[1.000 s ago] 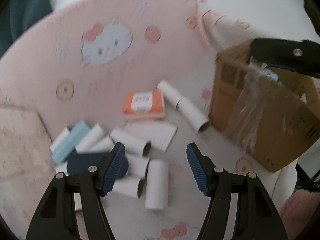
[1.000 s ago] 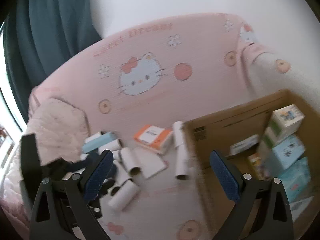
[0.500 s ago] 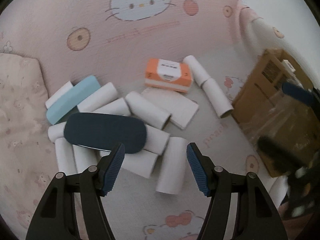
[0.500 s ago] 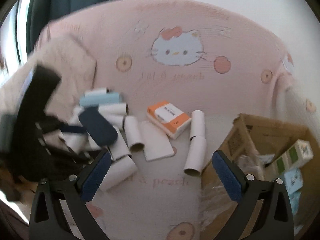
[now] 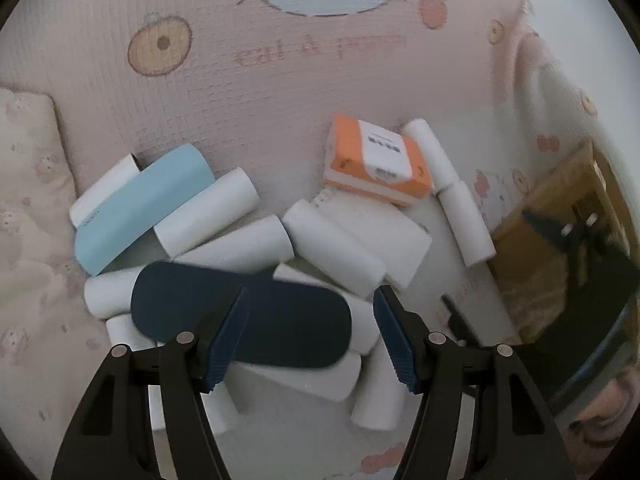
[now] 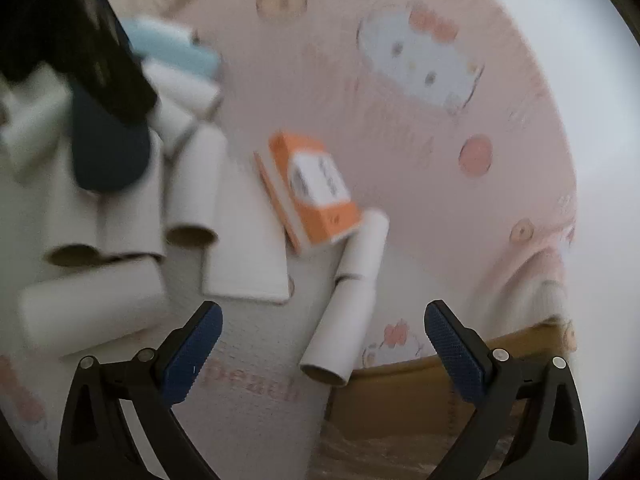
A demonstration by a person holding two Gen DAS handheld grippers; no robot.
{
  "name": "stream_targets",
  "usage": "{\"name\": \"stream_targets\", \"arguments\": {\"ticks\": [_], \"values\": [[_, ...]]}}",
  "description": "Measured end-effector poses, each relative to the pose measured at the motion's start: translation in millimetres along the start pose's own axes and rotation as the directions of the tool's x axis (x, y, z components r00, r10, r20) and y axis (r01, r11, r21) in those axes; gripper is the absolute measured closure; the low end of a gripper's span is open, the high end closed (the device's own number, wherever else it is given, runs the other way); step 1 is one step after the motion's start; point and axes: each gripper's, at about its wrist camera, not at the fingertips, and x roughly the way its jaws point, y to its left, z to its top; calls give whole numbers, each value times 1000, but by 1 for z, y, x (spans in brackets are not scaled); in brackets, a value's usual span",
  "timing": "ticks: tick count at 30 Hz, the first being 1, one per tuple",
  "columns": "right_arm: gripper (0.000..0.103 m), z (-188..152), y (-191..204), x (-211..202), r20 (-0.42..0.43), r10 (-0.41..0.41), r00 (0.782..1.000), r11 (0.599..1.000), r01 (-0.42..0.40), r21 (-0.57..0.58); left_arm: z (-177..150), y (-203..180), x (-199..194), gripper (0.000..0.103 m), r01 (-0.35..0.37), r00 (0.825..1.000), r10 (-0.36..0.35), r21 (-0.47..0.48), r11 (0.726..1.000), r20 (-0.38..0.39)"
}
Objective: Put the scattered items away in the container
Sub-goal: 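Move the left tool toward the orange-and-white tissue pack, then close the left gripper on the orange-and-white tissue pack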
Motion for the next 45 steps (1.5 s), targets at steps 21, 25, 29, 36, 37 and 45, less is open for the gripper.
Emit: {"name": "stream_targets", "arguments": {"ticks": [21,25,29,36,37,45], "values": [[44,2,-5,78,-177,-32,984,998,41,46,88,27,69,35,250,968,-245,-268,931,52],[46,13,-18,86,-194,43,980,989,-14,150,101,26,80,35,225,974,-218,-203,953,58],[46,22,-32,92,-170,84,982,979,-50,196,110,30,95,35,297,954,-297,-241,924,34],[46,30,-38,92,-115,184,976,947,-145,287,119,29,112,35,328,943,-331,-256,909,32],[46,30,-38,90,-104,181,978,946,-144,291,119,28,113,36,332,941,-336,-256,908,30],[48,30,-38,81,-58,204,977,928,-174,329,109,11,114,64,392,916,-401,-206,897,0]]}}
